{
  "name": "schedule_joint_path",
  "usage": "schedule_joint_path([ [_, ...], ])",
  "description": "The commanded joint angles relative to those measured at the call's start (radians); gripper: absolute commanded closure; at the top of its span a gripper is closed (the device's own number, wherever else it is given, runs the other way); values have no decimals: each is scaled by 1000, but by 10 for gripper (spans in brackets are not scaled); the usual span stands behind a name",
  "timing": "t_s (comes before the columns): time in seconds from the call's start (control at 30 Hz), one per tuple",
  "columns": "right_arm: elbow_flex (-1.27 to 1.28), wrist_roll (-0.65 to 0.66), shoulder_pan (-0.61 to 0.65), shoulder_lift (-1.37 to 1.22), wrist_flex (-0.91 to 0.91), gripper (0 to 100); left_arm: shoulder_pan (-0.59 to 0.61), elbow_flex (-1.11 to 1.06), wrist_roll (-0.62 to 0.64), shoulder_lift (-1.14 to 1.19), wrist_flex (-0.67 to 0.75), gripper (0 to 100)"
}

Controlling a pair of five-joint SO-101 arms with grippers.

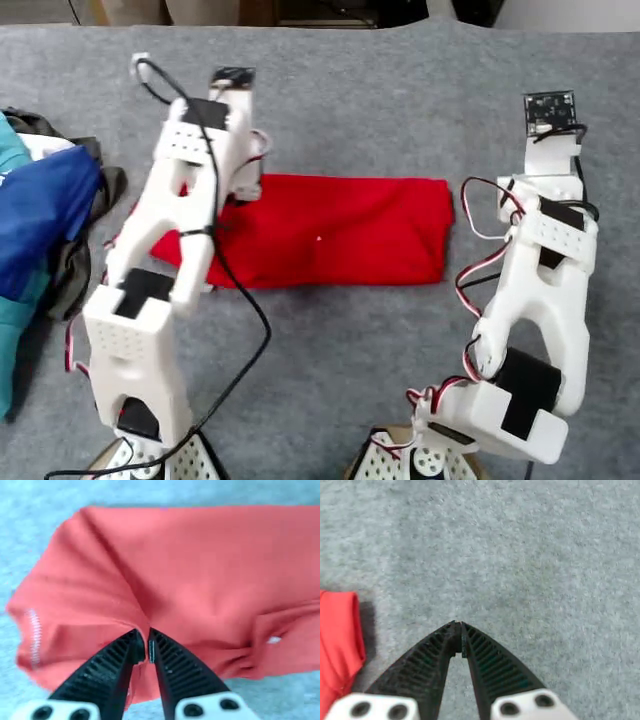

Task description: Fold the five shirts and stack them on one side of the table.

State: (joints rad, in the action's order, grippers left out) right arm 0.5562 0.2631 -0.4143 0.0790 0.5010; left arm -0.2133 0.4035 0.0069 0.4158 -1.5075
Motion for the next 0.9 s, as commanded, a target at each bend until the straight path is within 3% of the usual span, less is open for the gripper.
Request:
schedule_joint_path([
  [0.0, -44, 3, -25, -13, -20, 995, -72, 72, 37, -61, -9, 981],
  [0.5, -65, 18, -44, -44, -25, 995, -275, 227, 158, -59, -3, 981],
  [0.87, -59, 25, -44, -45, -46, 995, -358, 328, 163, -59, -18, 981],
])
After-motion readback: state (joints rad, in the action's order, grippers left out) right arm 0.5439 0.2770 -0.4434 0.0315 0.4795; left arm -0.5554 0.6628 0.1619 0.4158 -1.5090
